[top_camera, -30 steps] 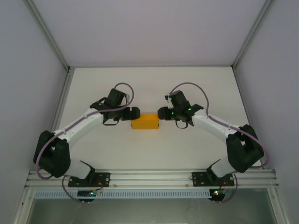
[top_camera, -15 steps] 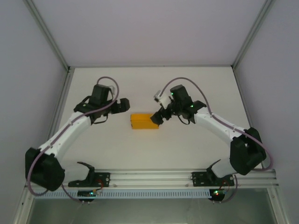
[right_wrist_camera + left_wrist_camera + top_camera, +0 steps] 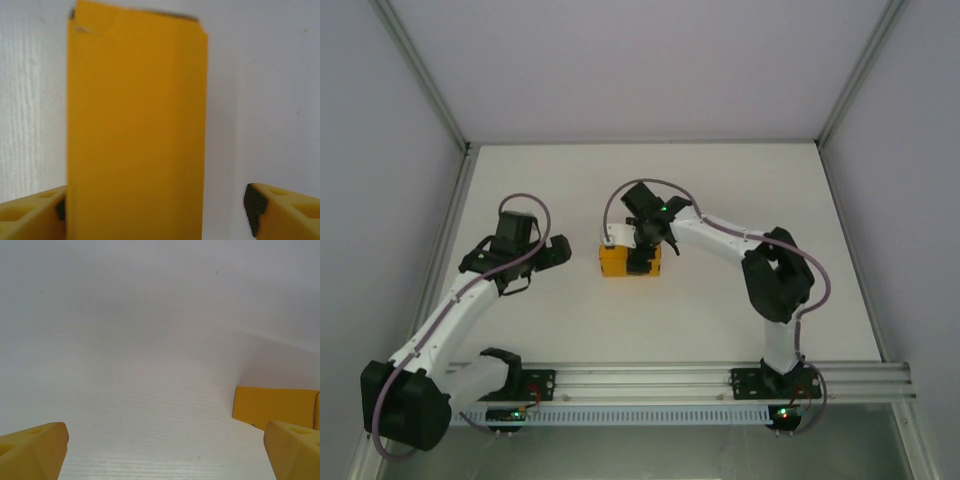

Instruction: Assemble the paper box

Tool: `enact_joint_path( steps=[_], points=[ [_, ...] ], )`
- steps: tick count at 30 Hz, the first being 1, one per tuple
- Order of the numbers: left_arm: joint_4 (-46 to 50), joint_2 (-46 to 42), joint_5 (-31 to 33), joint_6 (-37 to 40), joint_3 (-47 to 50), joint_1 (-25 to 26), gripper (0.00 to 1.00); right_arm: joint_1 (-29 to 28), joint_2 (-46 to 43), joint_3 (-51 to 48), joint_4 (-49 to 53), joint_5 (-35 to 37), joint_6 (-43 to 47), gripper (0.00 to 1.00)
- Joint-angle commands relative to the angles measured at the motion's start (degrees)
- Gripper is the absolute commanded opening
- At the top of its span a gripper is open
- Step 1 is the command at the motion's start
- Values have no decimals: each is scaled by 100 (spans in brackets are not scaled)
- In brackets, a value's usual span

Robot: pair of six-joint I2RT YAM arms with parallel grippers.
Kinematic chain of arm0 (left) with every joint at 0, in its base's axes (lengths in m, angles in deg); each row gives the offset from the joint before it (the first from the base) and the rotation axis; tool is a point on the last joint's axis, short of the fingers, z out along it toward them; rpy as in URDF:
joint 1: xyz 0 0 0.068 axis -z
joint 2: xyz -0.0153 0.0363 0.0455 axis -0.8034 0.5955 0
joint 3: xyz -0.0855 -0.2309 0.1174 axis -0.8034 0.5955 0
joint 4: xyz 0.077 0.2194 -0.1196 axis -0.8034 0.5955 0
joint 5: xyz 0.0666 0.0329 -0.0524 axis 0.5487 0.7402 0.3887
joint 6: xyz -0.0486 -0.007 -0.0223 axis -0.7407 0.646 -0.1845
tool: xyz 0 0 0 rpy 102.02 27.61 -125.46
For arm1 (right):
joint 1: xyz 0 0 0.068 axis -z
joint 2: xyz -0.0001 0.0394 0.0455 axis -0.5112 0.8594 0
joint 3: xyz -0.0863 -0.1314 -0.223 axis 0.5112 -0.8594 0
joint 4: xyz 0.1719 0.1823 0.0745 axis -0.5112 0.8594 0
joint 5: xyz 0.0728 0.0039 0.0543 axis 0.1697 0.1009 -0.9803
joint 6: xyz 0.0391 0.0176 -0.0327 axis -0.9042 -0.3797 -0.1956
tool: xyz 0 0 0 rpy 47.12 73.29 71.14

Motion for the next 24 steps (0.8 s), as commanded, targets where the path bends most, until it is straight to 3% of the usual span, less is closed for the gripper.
enact_joint_path(
  steps=[1, 4, 15, 18, 24],
  points=[
    [-8, -103, 73, -83, 30, -46, 100, -97, 126, 309, 604, 450, 201, 70],
    [28, -67, 117, -77, 23, -73, 99, -138, 99, 279, 457, 1027, 103, 61],
    [-6, -32, 137, -103, 64, -91, 99, -277, 51, -495, -1198, 3395, -217, 58],
    [10, -36, 136, -121, 89, -86, 99, -306, -30, -705, -1394, 3481, -281, 58],
    [-30, -106, 139, -95, 141, -91, 100, -584, -428, -1065, -966, 3255, -674, 74]
  ],
)
